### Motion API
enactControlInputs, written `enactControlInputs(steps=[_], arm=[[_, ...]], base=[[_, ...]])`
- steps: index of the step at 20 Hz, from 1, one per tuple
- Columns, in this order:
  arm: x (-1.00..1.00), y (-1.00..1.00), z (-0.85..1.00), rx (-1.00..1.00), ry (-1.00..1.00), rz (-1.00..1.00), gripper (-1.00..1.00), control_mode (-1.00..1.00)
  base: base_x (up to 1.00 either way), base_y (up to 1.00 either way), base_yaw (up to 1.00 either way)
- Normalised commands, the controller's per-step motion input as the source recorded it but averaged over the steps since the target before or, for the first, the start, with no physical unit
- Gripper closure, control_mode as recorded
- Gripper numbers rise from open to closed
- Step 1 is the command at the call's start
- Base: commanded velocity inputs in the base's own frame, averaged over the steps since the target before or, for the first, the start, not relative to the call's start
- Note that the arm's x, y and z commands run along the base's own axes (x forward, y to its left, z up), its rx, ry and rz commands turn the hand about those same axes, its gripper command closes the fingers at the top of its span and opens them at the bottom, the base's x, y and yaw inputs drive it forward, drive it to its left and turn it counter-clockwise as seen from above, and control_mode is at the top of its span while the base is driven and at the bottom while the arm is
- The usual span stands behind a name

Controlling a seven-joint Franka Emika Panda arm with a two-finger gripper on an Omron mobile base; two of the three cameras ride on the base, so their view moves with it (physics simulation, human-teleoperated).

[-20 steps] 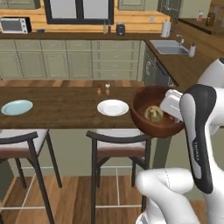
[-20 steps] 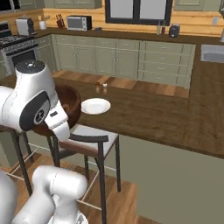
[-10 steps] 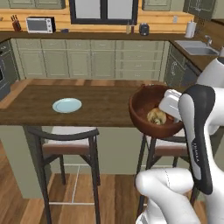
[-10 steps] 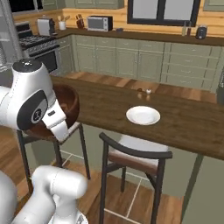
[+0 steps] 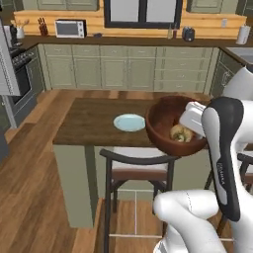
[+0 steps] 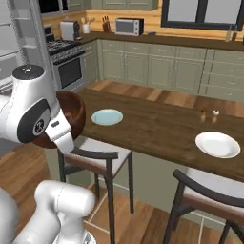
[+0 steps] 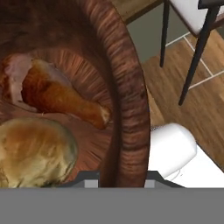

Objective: Pick the chicken drumstick and onion from their plates and place them in the bowl. Then put the bowl in the fridge.

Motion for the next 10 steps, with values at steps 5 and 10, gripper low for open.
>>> enactControlInputs(steps=[5, 10], arm=[[0.0, 0.0, 0.0, 0.0, 0.0, 0.0, 1.0, 1.0], [0.0, 0.0, 0.0, 0.0, 0.0, 0.0, 1.0, 1.0]], base=[[0.79, 1.0, -0.06], [0.15, 1.0, -0.09]])
